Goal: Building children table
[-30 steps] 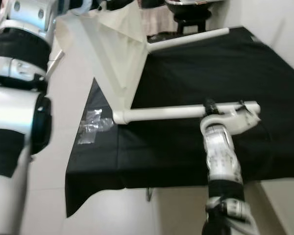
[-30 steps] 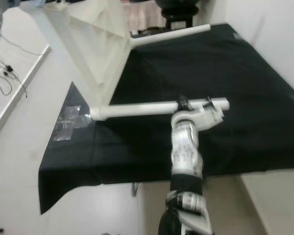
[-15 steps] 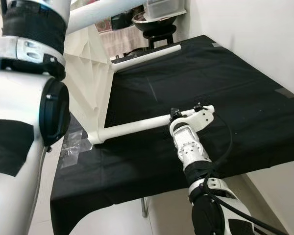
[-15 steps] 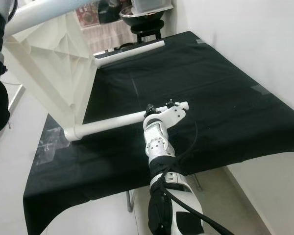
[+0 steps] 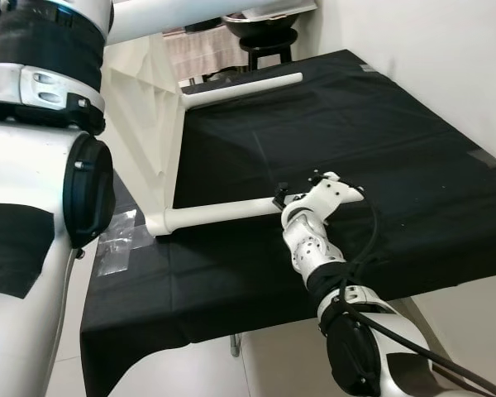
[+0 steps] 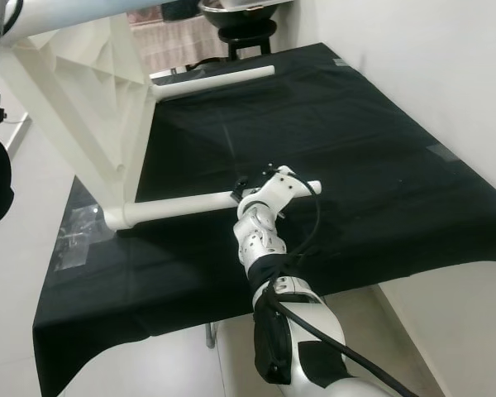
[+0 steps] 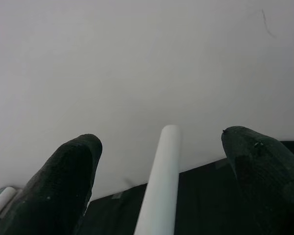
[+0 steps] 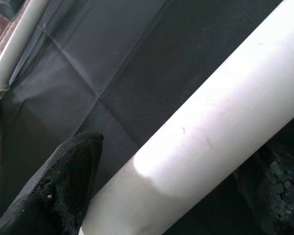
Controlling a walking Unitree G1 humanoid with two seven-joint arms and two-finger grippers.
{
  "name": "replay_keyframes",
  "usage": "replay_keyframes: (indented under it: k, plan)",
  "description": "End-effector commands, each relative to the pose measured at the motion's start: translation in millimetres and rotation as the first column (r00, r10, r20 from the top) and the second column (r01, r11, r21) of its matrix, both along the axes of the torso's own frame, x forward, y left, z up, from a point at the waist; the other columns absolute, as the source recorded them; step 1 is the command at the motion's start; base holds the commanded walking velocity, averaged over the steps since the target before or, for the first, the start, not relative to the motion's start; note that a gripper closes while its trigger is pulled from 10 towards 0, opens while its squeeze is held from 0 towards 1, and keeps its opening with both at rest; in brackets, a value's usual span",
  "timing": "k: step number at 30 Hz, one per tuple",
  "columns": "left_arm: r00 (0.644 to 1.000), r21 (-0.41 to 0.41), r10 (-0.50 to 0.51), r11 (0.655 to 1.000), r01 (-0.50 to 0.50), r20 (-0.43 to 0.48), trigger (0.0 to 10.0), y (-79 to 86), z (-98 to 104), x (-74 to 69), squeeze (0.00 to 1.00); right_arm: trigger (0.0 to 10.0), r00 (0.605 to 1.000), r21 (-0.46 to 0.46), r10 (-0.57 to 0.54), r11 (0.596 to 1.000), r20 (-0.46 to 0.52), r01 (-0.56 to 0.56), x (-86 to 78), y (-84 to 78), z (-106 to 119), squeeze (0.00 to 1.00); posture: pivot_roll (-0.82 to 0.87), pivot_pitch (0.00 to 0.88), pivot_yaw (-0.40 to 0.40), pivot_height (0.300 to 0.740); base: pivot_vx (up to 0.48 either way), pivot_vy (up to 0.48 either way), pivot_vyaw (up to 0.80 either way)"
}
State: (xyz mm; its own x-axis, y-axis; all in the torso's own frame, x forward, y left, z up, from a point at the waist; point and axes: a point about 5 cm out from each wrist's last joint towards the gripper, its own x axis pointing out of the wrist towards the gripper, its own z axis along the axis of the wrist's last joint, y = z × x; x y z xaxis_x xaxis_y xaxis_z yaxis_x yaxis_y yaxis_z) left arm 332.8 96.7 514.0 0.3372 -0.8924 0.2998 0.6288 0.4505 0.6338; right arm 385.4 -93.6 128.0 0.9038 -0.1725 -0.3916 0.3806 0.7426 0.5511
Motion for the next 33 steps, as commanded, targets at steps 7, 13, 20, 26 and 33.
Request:
replay_keyframes:
  k: [7, 13, 20, 26, 33]
  plan:
    - [1.0, 0.014, -0.006, 1.0, 0.007, -0.005, 10.0, 2.8, -2.2, -1.0, 0.0, 10.0, 0.973, 0.095, -0.011, 0.995, -0.23, 0.034, -31.6, 13.2, -57.4, 1.0, 0.03, 0.148, 0.08, 0.74, 0.0, 0.0, 0.0]
    - [1.0, 0.02, -0.029, 0.999, 0.029, -0.007, 10.0, -2.3, -4.9, -0.7, 0.0, 10.0, 0.974, 0.169, 0.038, 0.986, -0.225, 0.001, -48.6, 42.4, -59.4, 1.0, 0.01, 0.141, 0.077, 0.74, 0.0, 0.0, 0.0]
    - [1.0, 0.025, -0.025, 0.999, 0.026, -0.007, 10.0, -1.7, -4.5, -0.3, 0.0, 10.0, 0.982, 0.195, 0.055, 0.981, -0.179, -0.02, -62.7, 43.2, -47.3, 1.0, 0.01, 0.142, 0.086, 0.74, 0.0, 0.0, 0.0]
    - [1.0, 0.023, -0.017, 1.0, 0.018, -0.014, 10.0, -0.6, -7.2, 2.2, 0.0, 10.0, 0.986, 0.181, -0.011, 0.983, -0.168, 0.042, -79.5, 13.4, -33.3, 1.0, -0.01, 0.144, 0.094, 0.74, 0.0, 0.0, 0.0]
    - [0.999, 0.029, -0.031, 0.999, 0.031, -0.014, 10.0, -2.9, -7.3, 1.1, 0.0, 10.0, 0.99, 0.219, -0.03, 0.974, -0.138, 0.06, -84.2, -4.7, -14.8, 1.0, 0.0, 0.145, 0.092, 0.74, 0.0, 0.0, 0.0]
